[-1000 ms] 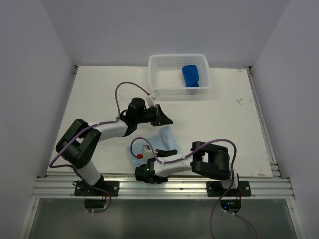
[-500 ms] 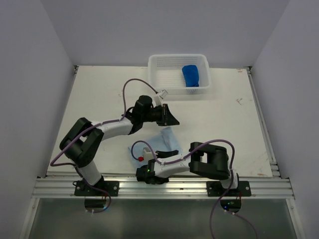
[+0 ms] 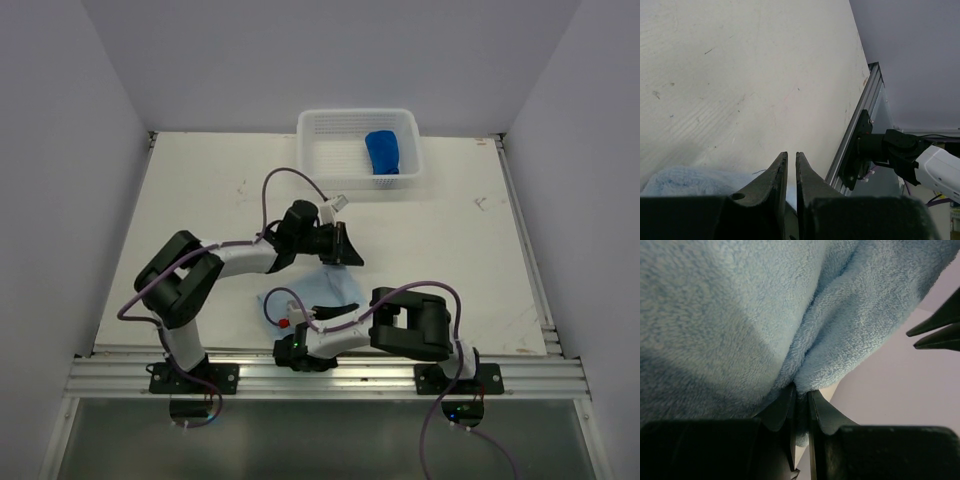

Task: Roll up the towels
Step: Roll the towel

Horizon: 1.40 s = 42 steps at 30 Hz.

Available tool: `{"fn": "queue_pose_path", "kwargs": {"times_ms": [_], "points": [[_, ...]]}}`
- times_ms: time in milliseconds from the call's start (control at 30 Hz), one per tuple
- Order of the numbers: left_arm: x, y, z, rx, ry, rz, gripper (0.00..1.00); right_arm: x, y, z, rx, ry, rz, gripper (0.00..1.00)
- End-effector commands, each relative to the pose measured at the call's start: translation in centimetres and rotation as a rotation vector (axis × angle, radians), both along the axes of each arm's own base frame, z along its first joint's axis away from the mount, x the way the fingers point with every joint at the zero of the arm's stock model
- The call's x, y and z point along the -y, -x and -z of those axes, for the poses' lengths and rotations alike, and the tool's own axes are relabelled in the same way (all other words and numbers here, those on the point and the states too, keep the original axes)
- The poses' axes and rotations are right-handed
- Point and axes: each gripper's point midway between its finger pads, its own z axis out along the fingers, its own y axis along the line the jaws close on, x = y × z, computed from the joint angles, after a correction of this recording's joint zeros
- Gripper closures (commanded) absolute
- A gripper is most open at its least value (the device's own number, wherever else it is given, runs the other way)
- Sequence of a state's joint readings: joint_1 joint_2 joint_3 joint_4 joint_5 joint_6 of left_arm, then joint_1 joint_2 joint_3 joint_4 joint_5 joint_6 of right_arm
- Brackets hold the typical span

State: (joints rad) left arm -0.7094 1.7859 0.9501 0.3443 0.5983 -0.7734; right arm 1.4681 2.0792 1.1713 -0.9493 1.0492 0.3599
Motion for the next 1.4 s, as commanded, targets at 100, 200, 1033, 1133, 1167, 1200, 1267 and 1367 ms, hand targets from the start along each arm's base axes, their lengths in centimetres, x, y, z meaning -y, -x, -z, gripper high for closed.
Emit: {"fn": "queue_pose_path", "kwargs": {"times_ms": [100, 200, 1033, 1133, 1167, 1200, 1267, 1367], "points": [[-0.1, 0.2, 2.3, -0.017, -0.032, 0.008, 0.85, -0.4, 0.5, 1.0, -0.036, -0.019, 0.009, 1.00], [0.1, 0.4, 2.8, -0.023, -0.041, 0.019, 0.86, -0.5, 0.5, 1.2, -0.040, -0.013, 0.009, 1.00], [-4.9, -0.2, 7.2, -0.013, -0.152, -0.129, 0.87, -0.9, 1.4, 0.3, -0.092, -0.125, 0.024, 0.87], [-5.4, -0.7, 7.2, -0.010, -0.143, -0.142, 0.87, -1.4, 2.2, -0.2, -0.144, -0.204, 0.048, 0.81], [-5.8, -1.0, 7.3, -0.007, -0.137, -0.154, 0.87, -1.4, 2.6, -0.1, -0.169, -0.227, 0.066, 0.77], [-6.0, -1.2, 7.4, -0.009, -0.138, -0.160, 0.87, -1.6, 2.8, -0.5, -0.179, -0.257, 0.068, 0.73], [-6.1, -1.5, 7.4, -0.002, -0.138, -0.162, 0.88, -1.6, 3.1, -0.8, -0.189, -0.296, 0.088, 0.67], [-5.9, -1.8, 7.2, 0.008, -0.135, -0.164, 0.88, -1.4, 3.5, -1.5, -0.196, -0.346, 0.111, 0.61]]}}
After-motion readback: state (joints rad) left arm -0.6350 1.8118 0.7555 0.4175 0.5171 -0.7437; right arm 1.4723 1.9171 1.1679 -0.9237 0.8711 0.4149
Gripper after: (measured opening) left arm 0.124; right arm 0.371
